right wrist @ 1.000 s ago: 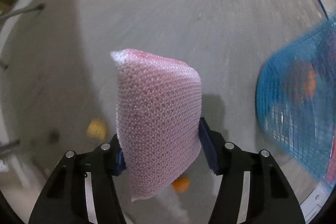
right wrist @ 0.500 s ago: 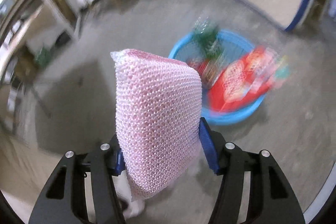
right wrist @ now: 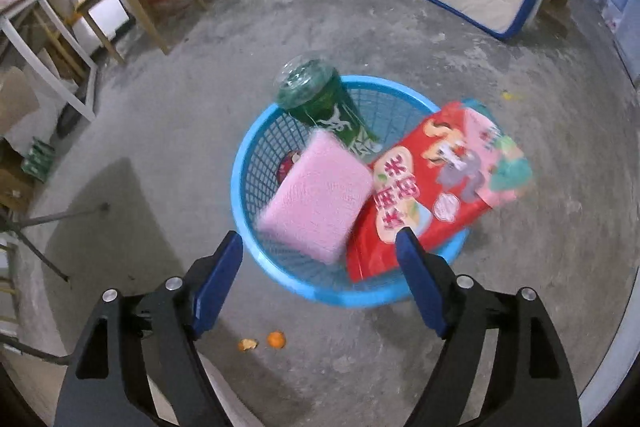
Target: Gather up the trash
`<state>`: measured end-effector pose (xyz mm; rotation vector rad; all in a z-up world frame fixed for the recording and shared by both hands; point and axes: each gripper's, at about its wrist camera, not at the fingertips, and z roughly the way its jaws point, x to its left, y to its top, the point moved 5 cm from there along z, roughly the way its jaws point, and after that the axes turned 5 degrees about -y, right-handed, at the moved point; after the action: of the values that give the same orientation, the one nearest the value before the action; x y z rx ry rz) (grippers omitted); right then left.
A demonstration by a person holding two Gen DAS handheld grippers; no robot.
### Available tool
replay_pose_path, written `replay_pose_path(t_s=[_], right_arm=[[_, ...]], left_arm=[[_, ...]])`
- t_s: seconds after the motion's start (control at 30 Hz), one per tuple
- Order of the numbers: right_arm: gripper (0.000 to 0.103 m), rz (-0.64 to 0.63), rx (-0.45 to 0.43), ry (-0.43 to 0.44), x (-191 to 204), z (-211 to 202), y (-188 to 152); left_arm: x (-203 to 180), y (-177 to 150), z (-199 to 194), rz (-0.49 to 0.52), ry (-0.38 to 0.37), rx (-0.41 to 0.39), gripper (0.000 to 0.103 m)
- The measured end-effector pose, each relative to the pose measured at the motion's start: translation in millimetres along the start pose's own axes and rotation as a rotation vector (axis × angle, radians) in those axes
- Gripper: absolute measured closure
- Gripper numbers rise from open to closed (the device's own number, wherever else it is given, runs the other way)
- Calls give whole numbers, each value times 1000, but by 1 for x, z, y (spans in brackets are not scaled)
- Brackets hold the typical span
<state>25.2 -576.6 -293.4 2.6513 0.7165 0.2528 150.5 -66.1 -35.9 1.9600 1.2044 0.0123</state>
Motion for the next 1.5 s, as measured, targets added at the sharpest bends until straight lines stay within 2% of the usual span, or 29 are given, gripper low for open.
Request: replay_pose_path(t_s=[0.13,0.23,0.37,0.47,0.6,0.73,0.97,1.07,1.17,1.3,1.43,1.5], right_arm=[[26,25,-69,77,-9,-59,-17],[24,-13,-137,144,1,-117,-40],[15,-121,-260,220,38,-206,-80],[8,-217,-366,242,69,-261,-107],[7,-273,-429,311,105,-307,-138],[7,-294,-443,334,133,-328,-154],[7,-298,-494,202,152,-343,-167],[7,-272,-542,145,149,-350,-172],[7,-255,-616,121,144,-361,-177],[7,-301,-647,114,146,-368,-183],[7,-379,-654,100,154,-367,-190],[7,-399,-651,102,157,-366,-192]], left_arm=[[-14,-16,3,3,-22,6,13],[-26,-27,0,10,-25,-8,13],[-40,-38,-7,14,6,-46,13],[-50,-40,-18,36,24,-73,13],[-62,-40,-37,98,59,-128,9],[-65,-44,-54,111,118,-160,9],[-56,-43,-83,88,316,-249,8],[-57,-41,-85,122,419,-240,8],[-57,-41,-83,137,422,-213,9],[-51,-43,-79,81,412,-179,8],[-47,-48,-85,-1,363,-214,8],[-49,-51,-88,-8,337,-240,8]])
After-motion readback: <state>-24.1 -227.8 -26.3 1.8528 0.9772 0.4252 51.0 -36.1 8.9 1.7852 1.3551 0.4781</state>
